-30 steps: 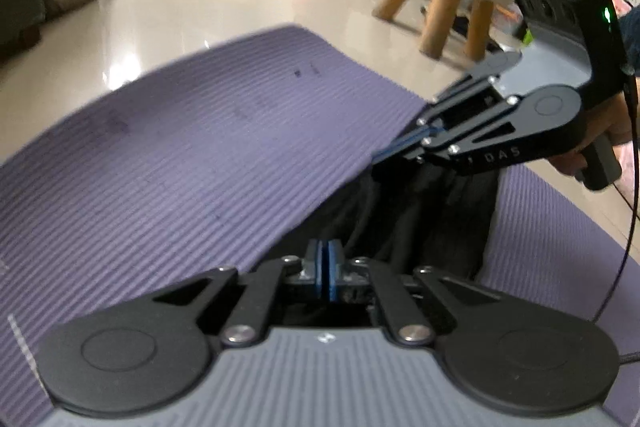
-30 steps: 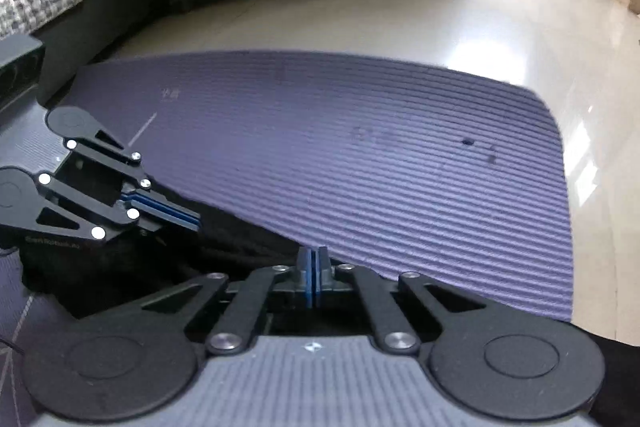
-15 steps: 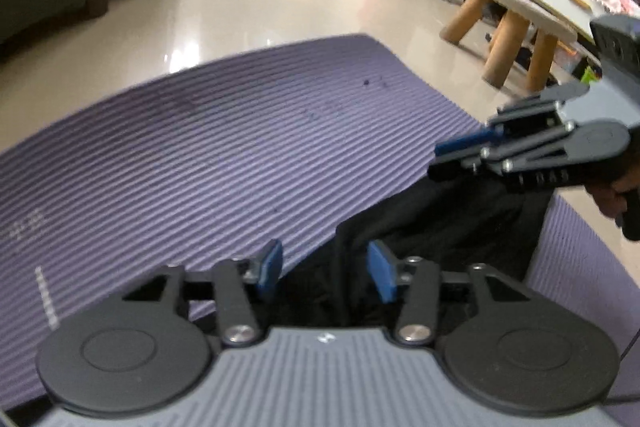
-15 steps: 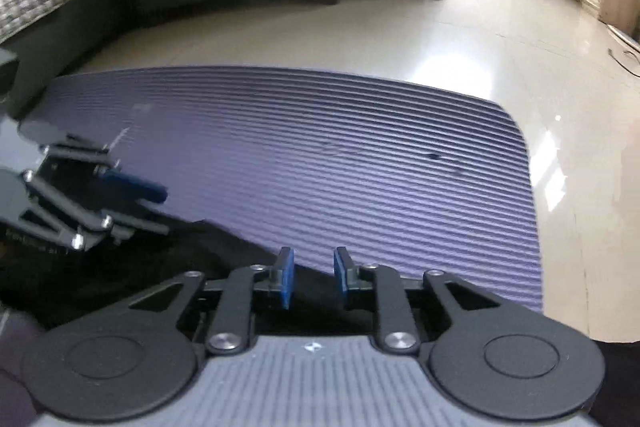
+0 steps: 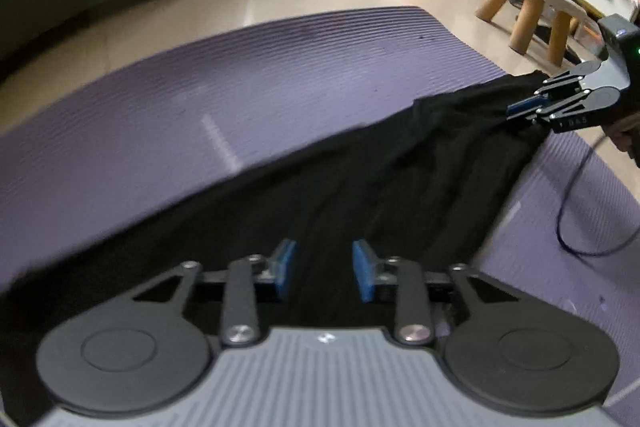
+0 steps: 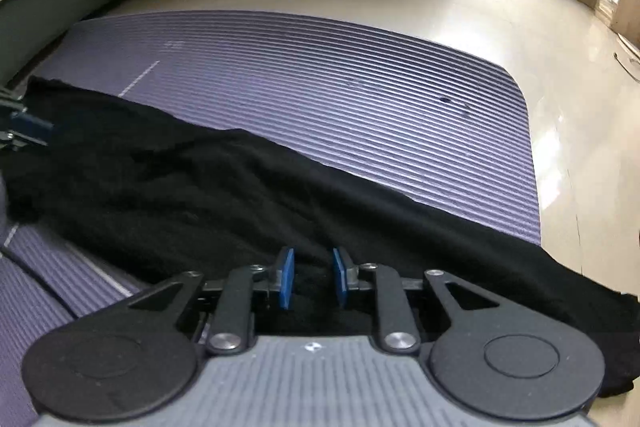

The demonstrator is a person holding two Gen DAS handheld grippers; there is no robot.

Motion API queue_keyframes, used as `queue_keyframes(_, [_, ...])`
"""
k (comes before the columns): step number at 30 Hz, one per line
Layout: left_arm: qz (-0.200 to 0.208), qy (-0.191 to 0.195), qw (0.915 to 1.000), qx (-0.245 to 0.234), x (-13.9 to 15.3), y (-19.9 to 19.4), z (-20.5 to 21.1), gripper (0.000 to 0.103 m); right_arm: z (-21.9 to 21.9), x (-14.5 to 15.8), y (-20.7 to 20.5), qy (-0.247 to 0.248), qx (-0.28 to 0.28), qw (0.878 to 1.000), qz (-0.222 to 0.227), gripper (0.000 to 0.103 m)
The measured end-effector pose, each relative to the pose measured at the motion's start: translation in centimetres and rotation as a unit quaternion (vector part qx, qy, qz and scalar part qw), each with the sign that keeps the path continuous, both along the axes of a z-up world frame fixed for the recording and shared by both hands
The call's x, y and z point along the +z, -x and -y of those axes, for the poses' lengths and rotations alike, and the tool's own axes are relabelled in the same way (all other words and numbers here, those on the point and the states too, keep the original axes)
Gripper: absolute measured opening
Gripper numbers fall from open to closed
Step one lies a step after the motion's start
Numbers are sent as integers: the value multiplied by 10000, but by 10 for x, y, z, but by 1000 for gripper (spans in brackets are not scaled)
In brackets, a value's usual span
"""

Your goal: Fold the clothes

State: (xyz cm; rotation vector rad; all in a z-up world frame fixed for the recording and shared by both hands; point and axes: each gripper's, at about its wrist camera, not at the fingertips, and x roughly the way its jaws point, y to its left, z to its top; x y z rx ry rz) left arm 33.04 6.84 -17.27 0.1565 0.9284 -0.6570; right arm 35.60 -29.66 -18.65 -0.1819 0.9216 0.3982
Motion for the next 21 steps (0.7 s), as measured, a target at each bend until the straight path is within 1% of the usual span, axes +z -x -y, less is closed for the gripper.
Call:
queue_keyframes(4, [-219, 1, 9993, -293, -9, 18, 1, 26, -23, -4, -3, -94, 281, 9996, -25, 22])
queue_keyframes(6, [-268, 2, 9985, -477, -14, 30, 2, 22, -35, -4, -4, -79, 476, 9988, -8, 22])
queue_keyframes(8, [-190, -40, 9982, -573, -13, 39, 7, 23, -40, -3, -6, -150, 548, 9984, -26, 22])
queue_keyframes(11, [53, -223, 9977, -639, -10, 53, 11, 22, -41, -2, -7, -231, 588, 9980, -26, 22])
queue_keyframes(13, [236, -395, 9964, -706, -10, 57, 13, 23, -40, -3, -9, -245, 595, 9979, -36, 22])
queue_keyframes(14, [392, -612, 9942, -786, -12, 60, 16, 23, -40, -4, -10, -232, 582, 9980, -44, 22])
queue_keyframes(15, [463, -705, 9931, -814, -13, 62, 14, 22, -39, -4, -10, -228, 572, 9981, -51, 22])
queue_keyframes(18, [573, -843, 9908, -892, -15, 64, 15, 23, -32, -3, 0, -230, 538, 9983, -83, 22])
queue_keyframes(19, [605, -864, 9903, -909, -15, 63, 15, 22, -32, -4, 1, -216, 539, 9983, -88, 22])
queue_keyframes(21, [819, -1016, 9869, -949, -16, 66, 17, 2, -30, -5, 3, -188, 551, 9983, -96, 22])
